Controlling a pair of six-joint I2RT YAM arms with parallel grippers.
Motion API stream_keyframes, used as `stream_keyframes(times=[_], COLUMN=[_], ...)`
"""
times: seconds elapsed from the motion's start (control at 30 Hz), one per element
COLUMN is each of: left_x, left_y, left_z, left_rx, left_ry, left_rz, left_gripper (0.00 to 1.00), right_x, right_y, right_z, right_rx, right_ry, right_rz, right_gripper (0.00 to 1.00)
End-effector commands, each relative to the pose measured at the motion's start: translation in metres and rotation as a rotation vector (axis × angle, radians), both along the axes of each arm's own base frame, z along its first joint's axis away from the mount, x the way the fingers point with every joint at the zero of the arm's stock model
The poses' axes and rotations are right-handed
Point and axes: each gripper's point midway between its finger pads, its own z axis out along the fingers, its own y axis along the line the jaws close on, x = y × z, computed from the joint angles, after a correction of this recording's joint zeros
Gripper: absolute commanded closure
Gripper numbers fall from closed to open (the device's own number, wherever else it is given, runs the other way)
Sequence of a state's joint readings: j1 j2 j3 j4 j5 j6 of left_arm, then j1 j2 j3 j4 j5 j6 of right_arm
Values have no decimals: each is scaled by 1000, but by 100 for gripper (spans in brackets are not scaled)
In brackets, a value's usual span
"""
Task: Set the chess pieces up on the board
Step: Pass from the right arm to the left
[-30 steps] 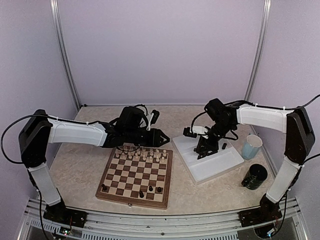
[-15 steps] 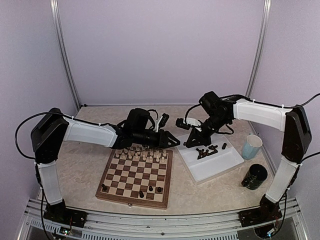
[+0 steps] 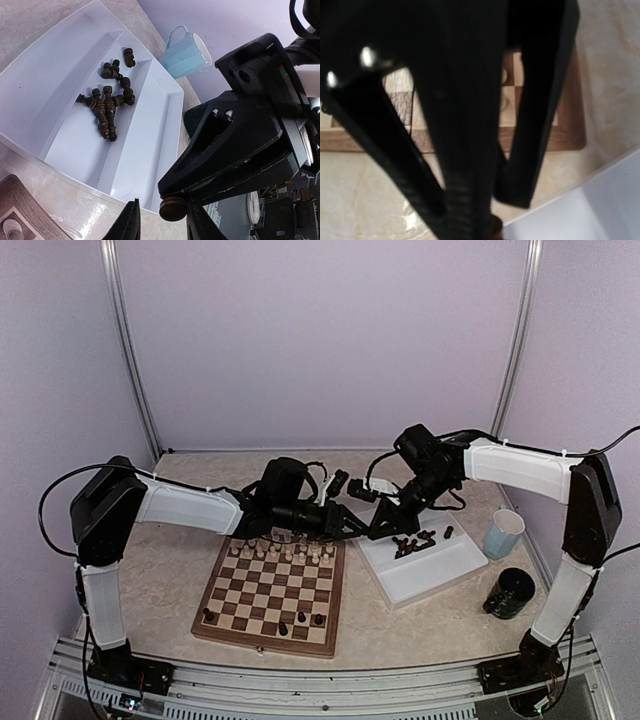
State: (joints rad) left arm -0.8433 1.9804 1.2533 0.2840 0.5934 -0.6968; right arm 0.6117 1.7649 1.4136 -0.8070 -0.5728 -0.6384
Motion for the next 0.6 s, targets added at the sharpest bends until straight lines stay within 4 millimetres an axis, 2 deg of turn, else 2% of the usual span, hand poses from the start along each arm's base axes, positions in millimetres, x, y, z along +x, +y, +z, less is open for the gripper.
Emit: stream_keyframes(times=[0.0,0.27,0.43,0.5,0.57], left_x=[-1,-3,-3,-2,3], left_y=[-9,-11,-12,-11,-8], left_z=[5,6,7,9,16], left_rx=[-26,-34,-45,-51,-61], left_ry=[-13,-7,-7,-8,-22], left_rz=[-27,-49,-62,-60,-45], left_gripper=[71,77,88,92,93], right_x=[-5,-3,-3,-2,0], right_y=[11,14,15,14,12], right_z=[10,13,15,17,23], right_rx=[28,35,40,43,51], right_ry=[3,-6,-4,-5,-18], right_rz=[36,35,37,30,15], right_gripper=[91,91,90,86,76])
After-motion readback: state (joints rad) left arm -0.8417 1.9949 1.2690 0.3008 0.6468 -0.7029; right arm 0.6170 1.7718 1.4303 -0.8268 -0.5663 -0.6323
